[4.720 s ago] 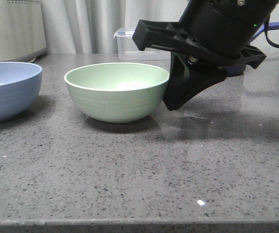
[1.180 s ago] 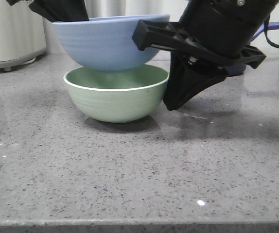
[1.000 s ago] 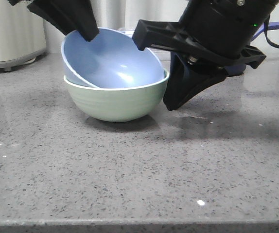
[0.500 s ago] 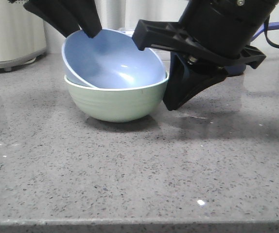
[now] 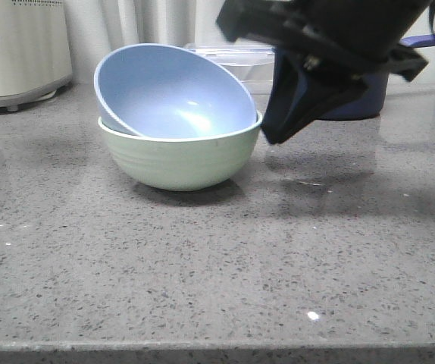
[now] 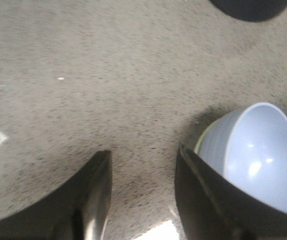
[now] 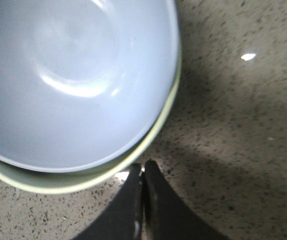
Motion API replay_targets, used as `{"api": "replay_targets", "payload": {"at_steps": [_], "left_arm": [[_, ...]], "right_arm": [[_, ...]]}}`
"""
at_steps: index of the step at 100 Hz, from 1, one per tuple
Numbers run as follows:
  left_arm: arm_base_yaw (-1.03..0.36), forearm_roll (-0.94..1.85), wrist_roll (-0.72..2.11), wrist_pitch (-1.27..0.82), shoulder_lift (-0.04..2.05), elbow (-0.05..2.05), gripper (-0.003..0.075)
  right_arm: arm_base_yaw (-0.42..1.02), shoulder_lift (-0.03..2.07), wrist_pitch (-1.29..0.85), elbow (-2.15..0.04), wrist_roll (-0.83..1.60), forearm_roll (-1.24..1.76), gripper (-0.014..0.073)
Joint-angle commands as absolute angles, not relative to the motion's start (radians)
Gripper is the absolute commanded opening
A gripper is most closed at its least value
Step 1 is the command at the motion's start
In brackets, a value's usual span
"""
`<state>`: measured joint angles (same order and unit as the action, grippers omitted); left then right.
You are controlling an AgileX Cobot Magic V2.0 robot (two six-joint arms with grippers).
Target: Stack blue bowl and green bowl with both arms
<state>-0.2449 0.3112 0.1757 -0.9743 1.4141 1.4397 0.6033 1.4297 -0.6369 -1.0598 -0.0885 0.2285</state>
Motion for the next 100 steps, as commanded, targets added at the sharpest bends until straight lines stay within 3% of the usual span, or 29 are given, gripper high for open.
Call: {"api": "replay_targets", "payload": {"at_steps": [1, 35, 70, 100], "left_arm": [[-0.215, 0.322, 0.169, -0.9, 1.321, 1.421, 0.0293], [-0.098, 0.257, 0.169, -0.815, 1.045, 1.178, 0.0293], [0.019, 0.216, 0.169, -0.657, 0.733, 0.899, 0.0281], [0.053, 0.216, 0.169, -0.578, 0.566, 0.699, -0.0004]], "right_arm": [[0.573, 1.369, -0.611, -1.081, -0.087, 0.218, -0.0081], [0.443, 1.278, -0.656, -1.063, -0.087, 0.178, -0.0081], [0.292, 1.088, -0.634, -0.898, -0.087, 0.153, -0.0081], [0.255, 0.876, -0.573, -0.76, -0.087, 0.106, -0.0081]]}}
